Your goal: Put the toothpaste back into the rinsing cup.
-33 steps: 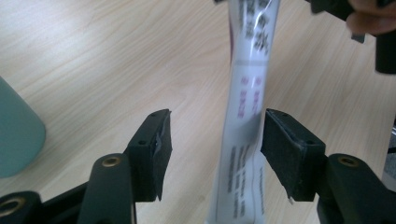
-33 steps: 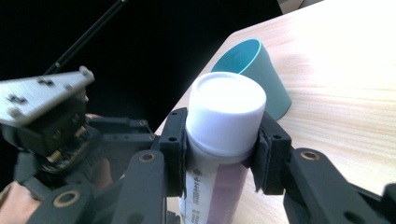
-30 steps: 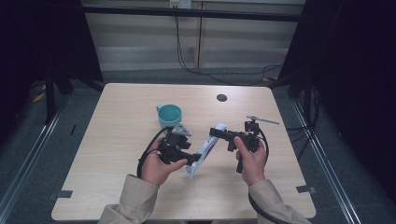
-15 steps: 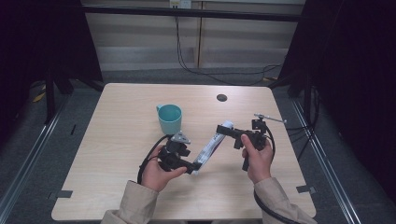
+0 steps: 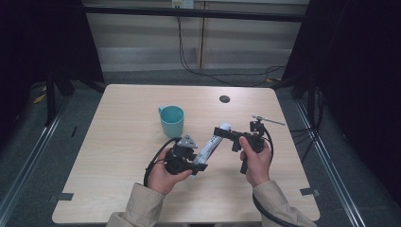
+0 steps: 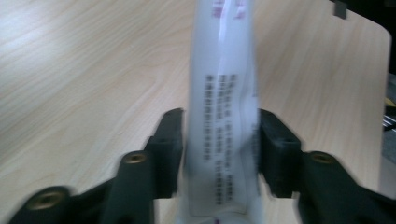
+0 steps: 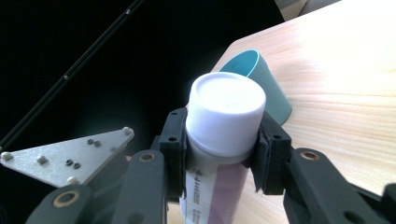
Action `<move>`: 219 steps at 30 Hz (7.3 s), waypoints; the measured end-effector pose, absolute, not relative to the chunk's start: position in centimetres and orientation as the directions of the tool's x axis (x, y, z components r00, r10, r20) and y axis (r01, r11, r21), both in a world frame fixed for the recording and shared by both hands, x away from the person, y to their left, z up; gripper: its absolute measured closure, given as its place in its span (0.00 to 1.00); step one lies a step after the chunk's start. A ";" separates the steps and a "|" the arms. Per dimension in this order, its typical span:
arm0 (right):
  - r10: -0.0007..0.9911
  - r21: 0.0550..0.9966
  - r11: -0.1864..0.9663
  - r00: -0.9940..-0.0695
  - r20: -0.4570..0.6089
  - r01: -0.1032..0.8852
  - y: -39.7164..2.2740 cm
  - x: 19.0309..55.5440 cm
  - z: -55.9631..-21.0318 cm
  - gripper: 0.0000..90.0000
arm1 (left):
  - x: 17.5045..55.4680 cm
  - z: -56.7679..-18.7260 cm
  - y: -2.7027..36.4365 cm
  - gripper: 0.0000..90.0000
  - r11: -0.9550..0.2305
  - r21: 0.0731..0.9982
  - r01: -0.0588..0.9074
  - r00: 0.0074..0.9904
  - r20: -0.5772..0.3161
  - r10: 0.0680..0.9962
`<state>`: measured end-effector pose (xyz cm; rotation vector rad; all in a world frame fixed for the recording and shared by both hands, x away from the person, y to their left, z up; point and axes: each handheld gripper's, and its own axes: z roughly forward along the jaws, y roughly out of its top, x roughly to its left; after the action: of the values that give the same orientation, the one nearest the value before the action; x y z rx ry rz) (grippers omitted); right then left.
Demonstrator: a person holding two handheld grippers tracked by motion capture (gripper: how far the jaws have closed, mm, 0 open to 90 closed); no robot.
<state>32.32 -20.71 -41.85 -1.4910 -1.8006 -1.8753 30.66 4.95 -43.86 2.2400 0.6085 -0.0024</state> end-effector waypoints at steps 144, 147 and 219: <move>0.377 0.710 0.700 -0.883 -0.280 0.073 -16.9 30.2 -43.4 0.60 | 33.3 -36.5 4.7 0.82 -0.706 0.582 0.403 0.911 -0.183 0.369; 0.386 0.720 0.688 -0.887 -0.253 0.094 -16.8 30.2 -43.5 0.68 | 33.3 -36.0 4.9 0.81 -0.669 0.627 0.399 0.910 -0.181 0.373; 0.467 0.885 0.203 -0.836 0.288 0.418 -16.3 30.8 -44.2 0.78 | 33.1 -38.0 6.2 0.75 -0.104 0.900 0.423 0.807 -0.322 0.494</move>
<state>30.79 -16.26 -44.22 -0.9100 -2.4694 -1.7942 33.05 6.15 -37.96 1.7252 0.7176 0.0699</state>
